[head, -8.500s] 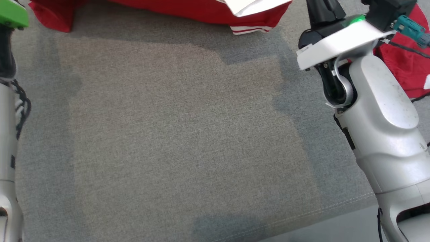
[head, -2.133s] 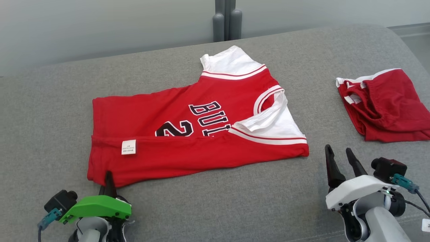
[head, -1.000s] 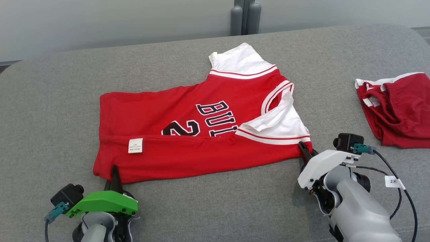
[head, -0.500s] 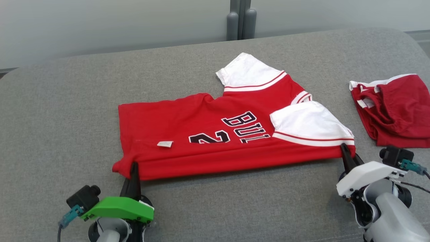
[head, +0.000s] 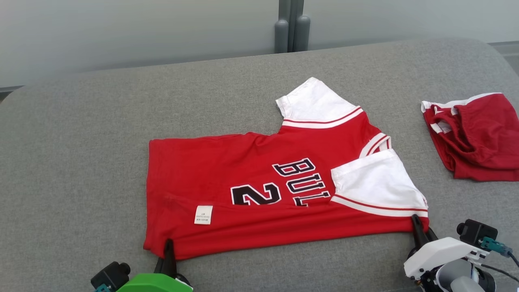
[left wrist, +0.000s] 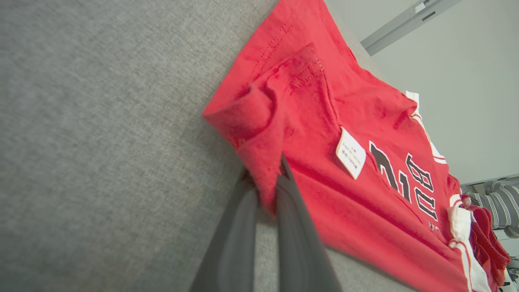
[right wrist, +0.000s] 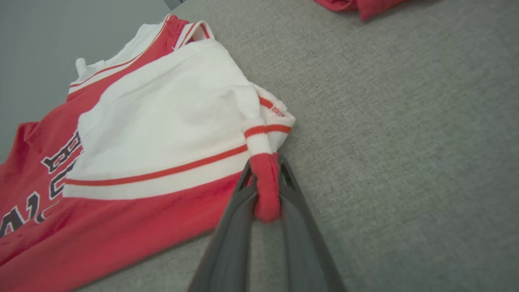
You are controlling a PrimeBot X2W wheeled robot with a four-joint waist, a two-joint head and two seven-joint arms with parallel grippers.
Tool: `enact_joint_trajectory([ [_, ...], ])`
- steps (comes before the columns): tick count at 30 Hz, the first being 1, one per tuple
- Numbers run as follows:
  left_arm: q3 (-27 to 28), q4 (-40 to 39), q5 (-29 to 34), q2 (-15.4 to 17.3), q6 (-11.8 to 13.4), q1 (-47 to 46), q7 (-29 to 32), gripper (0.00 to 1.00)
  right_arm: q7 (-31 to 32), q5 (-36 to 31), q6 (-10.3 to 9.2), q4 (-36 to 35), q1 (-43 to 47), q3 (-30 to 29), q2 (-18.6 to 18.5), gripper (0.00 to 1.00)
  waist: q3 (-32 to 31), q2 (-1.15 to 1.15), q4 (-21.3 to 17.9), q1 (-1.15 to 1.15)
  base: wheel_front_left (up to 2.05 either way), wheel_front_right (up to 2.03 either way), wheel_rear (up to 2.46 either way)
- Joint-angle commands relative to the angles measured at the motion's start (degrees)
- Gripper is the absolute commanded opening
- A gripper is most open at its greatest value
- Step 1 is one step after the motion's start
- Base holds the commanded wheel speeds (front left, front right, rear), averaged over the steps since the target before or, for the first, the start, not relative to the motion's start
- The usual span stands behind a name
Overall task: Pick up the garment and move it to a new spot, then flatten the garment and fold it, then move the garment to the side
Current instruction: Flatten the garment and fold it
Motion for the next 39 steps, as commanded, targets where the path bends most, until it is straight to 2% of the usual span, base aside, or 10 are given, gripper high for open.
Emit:
enact_joint_trajectory([
  [1, 0.14, 0.31, -0.64, 0.93, 0.84, 0.83, -0.43, 0.0, 0.22, -0.76, -0.23, -0.23, 1.37, -0.79, 0.12, 0.0, -0.31, 0.0, 0.1, 0.0, 0.0, 0.0, 0.0],
  [11, -1.16, 1.53, -1.25, 0.86, 1.96, 2.49, -0.36, 0.0, 1.33, -3.52, -0.2, -2.74, 3.78, -2.35, 1.93, 0.01, -1.4, 0.0, -0.5, 0.0, 0.0, 0.0, 0.0],
  [13, -1.43, 1.48, -1.51, 0.84, 2.07, 2.79, -0.35, 0.01, 1.5, -3.92, -0.2, -3.25, 4.34, -2.54, 2.09, 0.11, -1.62, 0.0, -0.62, 0.0, 0.0, 0.0, 0.0],
  [14, -1.42, 1.49, -1.4, 0.83, 2.24, 2.77, -0.35, 0.15, 1.49, -3.99, -0.2, -3.51, 4.62, -2.62, 2.17, 0.22, -1.72, 0.0, -0.7, 0.0, 0.0, 0.0, 0.0],
  [15, -1.16, 1.44, -1.07, 0.83, 2.31, 2.72, -0.35, 0.39, 1.45, -4.16, -0.2, -3.79, 4.87, -2.76, 2.22, 0.33, -1.82, 0.0, -0.78, 0.0, 0.0, 0.0, 0.0],
  [16, -0.74, 1.37, -0.77, 0.84, 2.51, 2.69, -0.35, 0.75, 1.36, -4.28, -0.2, -4.05, 5.18, -2.92, 2.28, 0.45, -1.94, 0.0, -0.84, 0.0, 0.0, 0.0, 0.0],
  [17, -0.19, 1.28, -0.27, 0.85, 2.66, 2.77, -0.35, 1.0, 1.29, -4.38, -0.18, -4.27, 5.47, -3.03, 2.37, 0.79, -2.08, 0.0, -0.92, 0.0, 0.0, 0.0, 0.0],
  [18, 0.28, 1.12, 0.06, 0.84, 2.77, 2.93, -0.35, 1.0, 1.11, -4.47, -0.17, -4.58, 5.63, -3.19, 2.45, 1.0, -2.2, 0.0, -1.01, 0.0, 0.0, 0.0, 0.0],
  [28, 4.32, -2.85, 4.54, 3.88, 4.18, 4.25, -0.22, 1.0, 1.46, -6.75, -0.14, -9.57, 8.62, -6.25, 2.67, 1.0, -4.1, 0.0, -1.66, 0.0, 0.0, 0.0, 0.0],
  [39, -2.08, -2.54, 12.09, 10.05, 4.87, -9.42, 7.94, 1.0, 4.93, -10.74, -0.13, -20.75, 8.6, -6.14, 1.78, 1.0, -3.89, 0.0, -2.38, 0.0, 0.0, 0.0, 0.0],
])
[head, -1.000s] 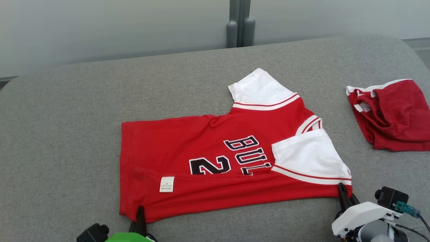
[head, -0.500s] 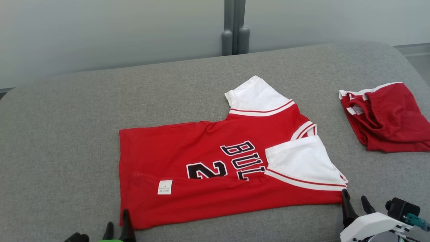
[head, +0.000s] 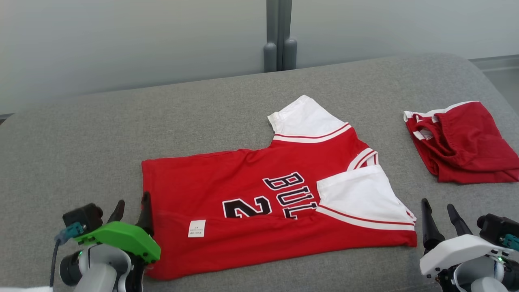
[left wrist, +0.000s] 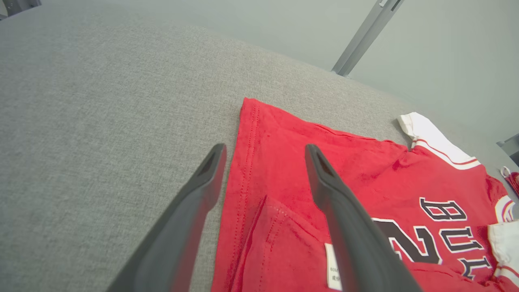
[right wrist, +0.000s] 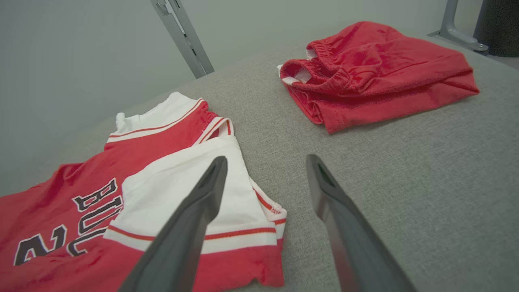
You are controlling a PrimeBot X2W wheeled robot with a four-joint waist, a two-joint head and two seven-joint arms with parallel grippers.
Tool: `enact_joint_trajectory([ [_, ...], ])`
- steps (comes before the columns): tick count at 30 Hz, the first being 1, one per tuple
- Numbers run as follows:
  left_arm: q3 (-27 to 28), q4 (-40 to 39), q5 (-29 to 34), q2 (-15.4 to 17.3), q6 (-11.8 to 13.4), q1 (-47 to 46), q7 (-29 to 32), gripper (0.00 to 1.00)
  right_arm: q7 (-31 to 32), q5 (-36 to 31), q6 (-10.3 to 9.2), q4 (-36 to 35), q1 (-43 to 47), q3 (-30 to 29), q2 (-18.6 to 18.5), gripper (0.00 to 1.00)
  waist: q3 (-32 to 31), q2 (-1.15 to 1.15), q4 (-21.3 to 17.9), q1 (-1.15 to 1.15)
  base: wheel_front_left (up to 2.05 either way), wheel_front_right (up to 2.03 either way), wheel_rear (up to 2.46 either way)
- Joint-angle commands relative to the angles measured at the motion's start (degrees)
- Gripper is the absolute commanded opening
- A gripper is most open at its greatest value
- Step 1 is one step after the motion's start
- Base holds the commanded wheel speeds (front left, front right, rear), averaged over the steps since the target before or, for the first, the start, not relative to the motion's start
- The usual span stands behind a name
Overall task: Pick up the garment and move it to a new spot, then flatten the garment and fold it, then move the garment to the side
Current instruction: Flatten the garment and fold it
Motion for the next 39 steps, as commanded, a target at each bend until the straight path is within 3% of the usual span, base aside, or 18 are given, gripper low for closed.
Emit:
enact_joint_trajectory([
  [1, -1.37, 1.52, 1.36, 0.87, 0.27, -3.65, 2.34, 1.0, 0.98, -0.55, -0.02, -2.16, -0.37, 0.37, -0.31, 1.0, 0.89, 0.0, -0.64, 0.0, 0.0, 0.0, 0.0],
  [6, -3.58, 6.89, 3.42, 1.29, 0.61, -11.66, 6.24, 1.0, 2.94, -0.54, -0.02, -5.72, -2.4, 1.97, -1.05, 1.0, 3.6, 0.0, -1.95, 0.0, 0.0, 0.0, 0.0],
  [17, -3.88, 21.89, 4.65, 1.74, 2.11, -24.96, 8.67, 1.0, 4.39, 0.47, -0.02, -8.46, -7.03, 6.65, -1.75, 1.0, 10.04, 0.0, -5.5, 0.0, 0.0, 0.0, 0.0],
  [36, -6.05, 36.49, 5.99, 2.86, -0.35, -33.94, 9.45, 1.0, 2.61, 1.92, -0.01, -6.71, -10.42, 8.94, -2.68, 1.0, 13.72, 0.0, -6.8, 0.0, 0.0, 0.0, 0.0],
  [37, -6.18, 36.8, 6.0, 2.81, -0.61, -34.12, 9.72, 0.88, 2.6, 1.97, -0.01, -6.7, -10.47, 9.03, -2.69, 1.0, 13.7, 0.0, -6.76, 0.0, 0.0, 0.0, 0.0],
  [39, -6.5, 37.57, 6.12, 2.69, -1.09, -34.56, 10.25, 0.5, 2.65, 2.1, -0.01, -6.63, -10.55, 9.19, -2.73, 1.0, 13.7, 0.0, -6.7, 0.0, 0.0, 0.0, 0.0],
])
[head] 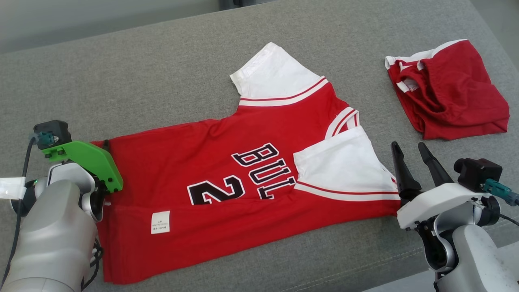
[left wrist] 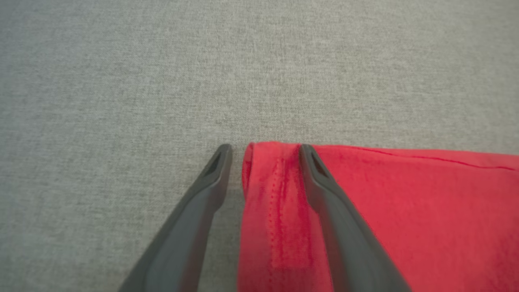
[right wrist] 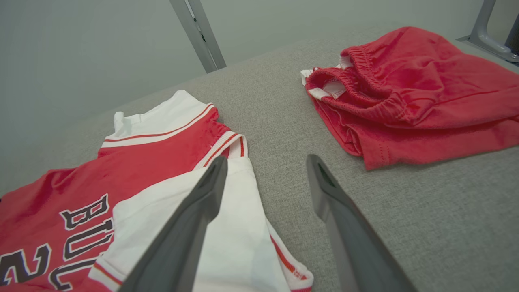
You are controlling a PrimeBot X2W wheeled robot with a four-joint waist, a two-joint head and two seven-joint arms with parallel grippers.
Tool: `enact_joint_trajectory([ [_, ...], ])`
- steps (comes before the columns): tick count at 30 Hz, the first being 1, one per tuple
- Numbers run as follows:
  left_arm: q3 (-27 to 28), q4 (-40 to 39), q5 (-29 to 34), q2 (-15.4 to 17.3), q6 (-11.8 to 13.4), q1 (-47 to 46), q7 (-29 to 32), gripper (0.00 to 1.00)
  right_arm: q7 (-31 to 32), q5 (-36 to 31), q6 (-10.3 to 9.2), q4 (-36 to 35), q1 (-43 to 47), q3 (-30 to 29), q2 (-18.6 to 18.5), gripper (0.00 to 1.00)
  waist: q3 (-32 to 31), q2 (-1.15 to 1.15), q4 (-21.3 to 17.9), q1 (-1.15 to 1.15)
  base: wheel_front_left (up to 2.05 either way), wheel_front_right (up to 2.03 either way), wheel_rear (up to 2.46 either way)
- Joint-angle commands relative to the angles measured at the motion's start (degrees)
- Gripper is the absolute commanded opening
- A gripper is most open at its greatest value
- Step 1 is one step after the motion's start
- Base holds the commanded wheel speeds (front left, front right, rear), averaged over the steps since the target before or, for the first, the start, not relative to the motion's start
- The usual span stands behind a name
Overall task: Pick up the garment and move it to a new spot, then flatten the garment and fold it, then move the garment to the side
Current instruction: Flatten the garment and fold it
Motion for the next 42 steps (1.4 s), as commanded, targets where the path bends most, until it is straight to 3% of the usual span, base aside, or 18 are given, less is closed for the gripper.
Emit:
enact_joint_trajectory([
  [1, -0.25, 0.88, 0.56, 0.14, -0.37, -0.62, 0.38, 0.43, -0.13, 0.4, -0.01, 0.18, -0.76, 0.08, -0.33, 1.0, -0.01, 0.0, 0.07, 0.0, 0.0, 0.0, 0.0],
  [5, -0.47, 1.17, 0.61, 0.14, -0.73, -1.56, -0.97, 0.0, 0.02, 0.44, 0.0, 0.06, -1.17, 0.45, -0.64, 1.0, 0.06, 0.0, 0.3, 0.0, 0.0, 0.0, 0.0],
  [14, -0.95, 0.57, 0.21, -2.04, -2.44, -1.85, -5.75, 0.0, 2.05, -1.34, 0.0, -0.03, -5.34, 1.5, -2.69, 1.0, 0.33, 0.0, 3.14, 0.0, 0.0, 0.0, 0.0],
  [20, -1.97, -2.36, 1.19, -4.0, -3.79, -1.38, -12.6, 0.0, 6.58, -4.12, 0.0, 3.21, -16.02, 3.27, -5.69, 1.0, 1.59, 0.0, 8.03, 0.0, 0.0, 0.0, 0.0],
  [32, -5.13, -11.8, 3.96, -9.12, -3.15, -0.34, -16.56, 0.0, 14.5, -5.3, -0.01, 22.66, -38.32, 8.18, -10.27, 1.0, 7.47, 0.0, 18.02, 0.0, 0.0, 0.0, 0.0],
  [42, -6.18, -17.74, 3.19, -10.97, -1.43, -1.05, -16.99, 0.0, 16.82, -5.73, -0.01, 39.71, -51.24, 10.33, -11.58, 1.0, 13.45, 0.0, 22.9, 0.0, 0.0, 0.0, 0.0],
])
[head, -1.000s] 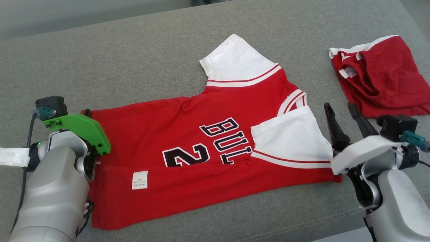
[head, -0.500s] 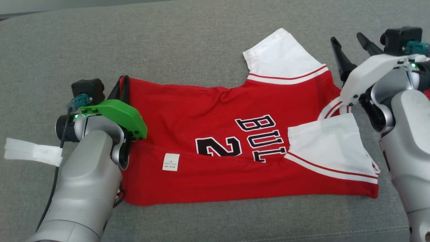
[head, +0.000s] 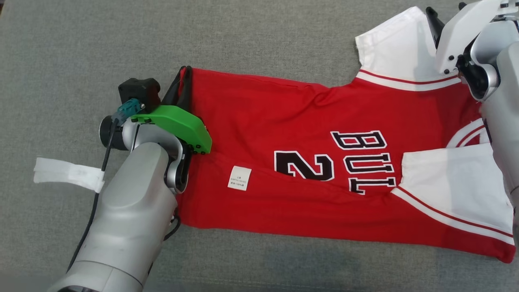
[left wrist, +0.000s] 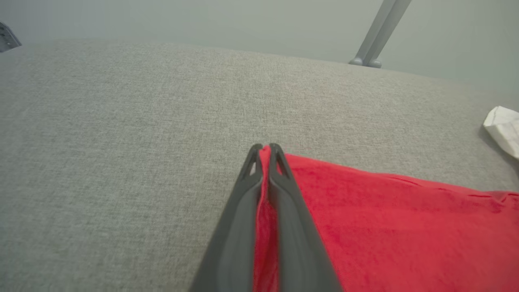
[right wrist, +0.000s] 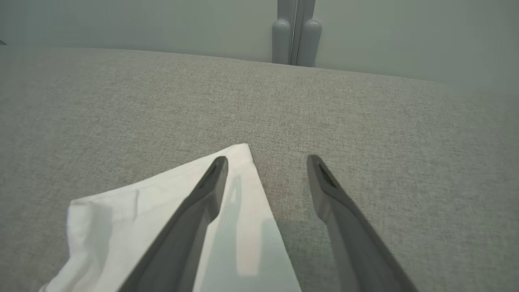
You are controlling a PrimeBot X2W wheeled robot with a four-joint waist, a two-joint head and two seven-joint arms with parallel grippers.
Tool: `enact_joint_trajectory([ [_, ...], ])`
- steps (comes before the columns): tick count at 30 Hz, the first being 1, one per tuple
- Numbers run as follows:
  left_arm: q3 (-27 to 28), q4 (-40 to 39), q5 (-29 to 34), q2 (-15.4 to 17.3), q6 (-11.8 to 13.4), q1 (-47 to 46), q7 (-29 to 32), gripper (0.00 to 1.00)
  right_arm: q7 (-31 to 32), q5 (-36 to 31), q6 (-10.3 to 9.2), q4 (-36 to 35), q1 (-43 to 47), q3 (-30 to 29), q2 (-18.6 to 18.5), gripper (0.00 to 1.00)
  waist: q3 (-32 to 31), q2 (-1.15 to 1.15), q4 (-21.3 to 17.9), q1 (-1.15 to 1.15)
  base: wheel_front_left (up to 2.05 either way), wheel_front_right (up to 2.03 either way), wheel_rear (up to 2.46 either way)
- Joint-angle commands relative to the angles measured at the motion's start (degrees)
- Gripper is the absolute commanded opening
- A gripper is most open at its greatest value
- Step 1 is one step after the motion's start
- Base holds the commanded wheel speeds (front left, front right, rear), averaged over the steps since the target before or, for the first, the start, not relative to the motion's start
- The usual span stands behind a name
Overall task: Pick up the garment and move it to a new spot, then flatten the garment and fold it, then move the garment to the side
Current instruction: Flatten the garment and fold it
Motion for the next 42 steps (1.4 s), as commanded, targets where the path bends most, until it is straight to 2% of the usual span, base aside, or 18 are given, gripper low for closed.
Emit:
enact_joint_trajectory([
  [1, -0.25, -1.22, -0.27, -0.12, 0.56, -0.17, -0.45, 0.0, -0.28, -0.47, -0.01, 2.45, -2.37, 0.29, -0.68, 1.0, 4.02, 0.0, 3.62, -0.01, 0.0, 0.0, 0.0],
  [8, -1.35, -3.84, -1.05, -0.43, 1.58, 0.65, -0.41, 0.0, 0.15, 0.47, -0.01, 8.73, -6.32, 2.74, -0.49, 1.0, 5.25, 0.0, 4.29, -0.01, 0.0, 0.0, 0.0],
  [14, -2.34, -4.34, -1.81, -0.46, 1.95, 0.56, -0.43, 0.0, 0.6, 1.12, 0.0, 11.38, -7.29, 5.88, -0.82, 1.0, 5.26, 0.0, 4.36, -0.01, 0.0, 0.0, 0.0],
  [16, -2.64, -4.3, -2.16, -0.47, 2.04, 0.41, -0.43, 0.0, 0.75, 1.49, 0.0, 12.07, -7.52, 7.15, -0.84, 0.47, 5.21, 0.0, 4.32, -0.01, 0.0, 0.0, 0.0],
  [18, -2.79, -4.06, -2.24, -0.47, 2.19, 0.27, -0.43, 0.0, 0.74, 1.66, 0.0, 12.8, -7.88, 8.23, -0.97, 0.24, 5.08, 0.0, 4.18, -0.01, 0.0, 0.0, 0.0],
  [19, -2.85, -3.91, -2.29, -0.47, 2.14, 0.26, -0.43, 0.0, 0.76, 1.65, -0.01, 13.1, -8.08, 8.76, -1.0, 0.0, 4.95, 0.0, 4.09, -0.01, 0.0, 0.0, 0.0],
  [24, -2.97, -2.5, -2.6, -0.46, 2.03, 0.07, -0.43, 0.0, -0.21, 1.99, -0.04, 14.66, -8.82, 10.42, -1.07, 0.0, 3.85, 0.0, 3.41, -0.01, 0.0, 0.0, 0.0],
  [31, -2.49, 0.11, -3.34, 0.57, 1.46, -0.53, -0.15, 0.0, -4.26, 4.28, -0.03, 14.74, -7.88, 11.88, 0.65, 0.0, 0.83, 0.0, 1.09, -0.01, 0.0, 0.0, 0.0],
  [37, -2.23, 3.34, -4.23, 1.89, 0.48, 1.42, 0.39, 0.0, -8.41, 10.11, -0.03, 11.91, -2.69, 13.41, 1.33, 0.0, -4.64, 0.0, -2.03, -0.01, 0.0, 0.0, 0.0],
  [42, -2.17, 5.24, -5.02, 3.19, -0.55, 3.45, 0.74, 0.0, -11.45, 15.79, -0.03, 7.47, 2.84, 15.17, -0.08, 0.0, -9.37, 0.0, -4.74, -0.01, 0.0, 0.0, 0.0],
])
